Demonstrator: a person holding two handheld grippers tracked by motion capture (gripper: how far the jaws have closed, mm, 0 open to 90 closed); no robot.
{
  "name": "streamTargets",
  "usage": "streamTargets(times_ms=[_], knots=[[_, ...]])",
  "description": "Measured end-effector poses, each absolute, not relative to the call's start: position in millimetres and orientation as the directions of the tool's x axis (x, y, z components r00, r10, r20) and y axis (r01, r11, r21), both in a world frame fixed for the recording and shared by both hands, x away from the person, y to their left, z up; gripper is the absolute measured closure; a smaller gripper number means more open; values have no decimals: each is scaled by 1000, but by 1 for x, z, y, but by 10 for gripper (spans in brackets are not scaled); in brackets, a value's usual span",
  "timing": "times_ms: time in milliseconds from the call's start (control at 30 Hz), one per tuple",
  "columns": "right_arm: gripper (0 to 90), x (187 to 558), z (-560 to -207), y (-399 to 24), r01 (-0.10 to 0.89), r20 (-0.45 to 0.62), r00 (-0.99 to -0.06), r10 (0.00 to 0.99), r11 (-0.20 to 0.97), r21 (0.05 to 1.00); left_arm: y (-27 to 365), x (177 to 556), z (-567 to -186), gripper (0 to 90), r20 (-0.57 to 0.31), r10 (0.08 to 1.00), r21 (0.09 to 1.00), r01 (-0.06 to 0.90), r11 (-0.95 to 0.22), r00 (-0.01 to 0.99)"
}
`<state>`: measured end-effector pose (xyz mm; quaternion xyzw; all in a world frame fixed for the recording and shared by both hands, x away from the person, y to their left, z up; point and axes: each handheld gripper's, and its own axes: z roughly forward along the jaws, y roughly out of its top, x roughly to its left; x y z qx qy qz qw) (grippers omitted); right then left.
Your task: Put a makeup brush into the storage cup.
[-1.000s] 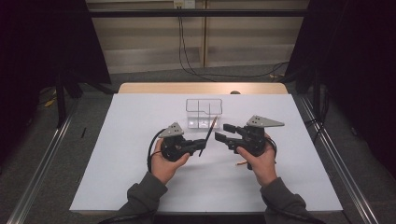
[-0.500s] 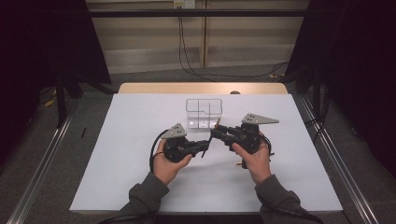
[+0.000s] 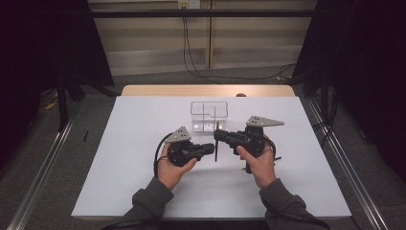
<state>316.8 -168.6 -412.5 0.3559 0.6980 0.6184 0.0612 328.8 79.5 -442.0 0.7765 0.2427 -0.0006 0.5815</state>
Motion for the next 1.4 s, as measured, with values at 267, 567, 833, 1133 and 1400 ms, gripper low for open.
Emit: streamTargets(times_ms=[267, 567, 833, 1133, 1400], knots=[[832, 318, -410, -169, 387, 317, -746, 586, -7, 922, 84, 329, -437, 607, -280, 395, 909, 374, -184, 875], [832, 319, -406, -173, 369, 297, -745, 597, -2, 929, 89, 334, -435, 368, -293, 397, 904, 387, -180, 870], [832, 320, -404, -175, 361, 287, -743, 605, 0, 933, 96, 338, -435, 213, -276, 400, 912, 369, -177, 874], [832, 321, -404, -177, 353, 279, -747, 603, 4, 936, 106, 338, -434, 95, -232, 403, 925, 329, -190, 885], [832, 321, -404, -181, 346, 273, -744, 609, 2, 938, 122, 338, -433, 22, -205, 409, 932, 304, -196, 889]])
